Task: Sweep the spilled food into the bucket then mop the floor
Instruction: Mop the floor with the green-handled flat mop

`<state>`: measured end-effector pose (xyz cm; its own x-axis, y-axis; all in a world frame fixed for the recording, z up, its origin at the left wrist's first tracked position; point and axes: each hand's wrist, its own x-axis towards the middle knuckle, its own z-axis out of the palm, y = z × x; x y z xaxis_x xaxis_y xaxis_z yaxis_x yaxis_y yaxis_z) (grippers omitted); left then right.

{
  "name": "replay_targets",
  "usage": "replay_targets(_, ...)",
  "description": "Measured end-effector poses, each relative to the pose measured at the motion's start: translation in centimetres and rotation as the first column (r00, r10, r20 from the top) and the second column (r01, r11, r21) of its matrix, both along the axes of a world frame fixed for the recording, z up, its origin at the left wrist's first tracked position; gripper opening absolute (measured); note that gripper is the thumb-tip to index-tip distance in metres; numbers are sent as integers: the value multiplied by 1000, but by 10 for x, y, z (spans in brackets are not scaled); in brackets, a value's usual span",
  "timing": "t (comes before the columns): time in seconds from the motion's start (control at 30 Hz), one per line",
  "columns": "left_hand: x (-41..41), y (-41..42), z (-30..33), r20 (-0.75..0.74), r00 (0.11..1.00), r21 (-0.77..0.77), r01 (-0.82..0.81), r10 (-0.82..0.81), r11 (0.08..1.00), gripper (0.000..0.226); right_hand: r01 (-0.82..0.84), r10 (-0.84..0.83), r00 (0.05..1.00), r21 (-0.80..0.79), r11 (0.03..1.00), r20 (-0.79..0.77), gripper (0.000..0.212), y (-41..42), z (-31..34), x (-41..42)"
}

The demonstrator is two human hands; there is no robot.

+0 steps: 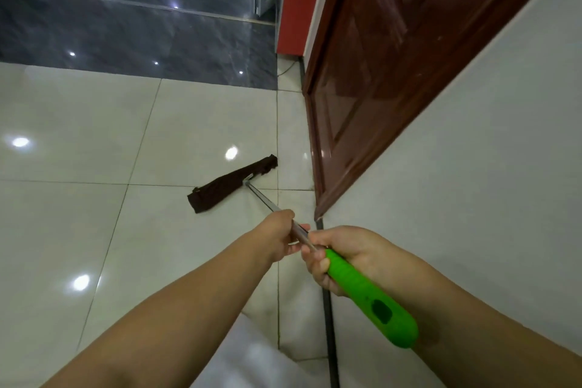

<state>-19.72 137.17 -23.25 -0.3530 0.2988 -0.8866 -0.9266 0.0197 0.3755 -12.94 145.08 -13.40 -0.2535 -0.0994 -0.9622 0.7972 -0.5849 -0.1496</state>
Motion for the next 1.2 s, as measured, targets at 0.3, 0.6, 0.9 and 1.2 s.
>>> replay_targets(0.3,14,1,3,0,1000,-79,-4,4,997,28,-156,157,988,81,984,-5,18,-8,-2,13)
replay_targets(0.6,-55,-4,-4,-36,999,-51,-5,3,999,22,-293,300,954,189,937,-12,25,-11,-5,-59)
replay_targets(0.9,-182,-14,-1,-48,997,-80,48,-52,996,13,-319,322,947,176,932,7,21,-19,5,-186)
replay_targets(1.2,-289,-18,-3,-34,999,-89,12,-15,996,27,-272,272,962,135,953,18,18,-18,-7,-292)
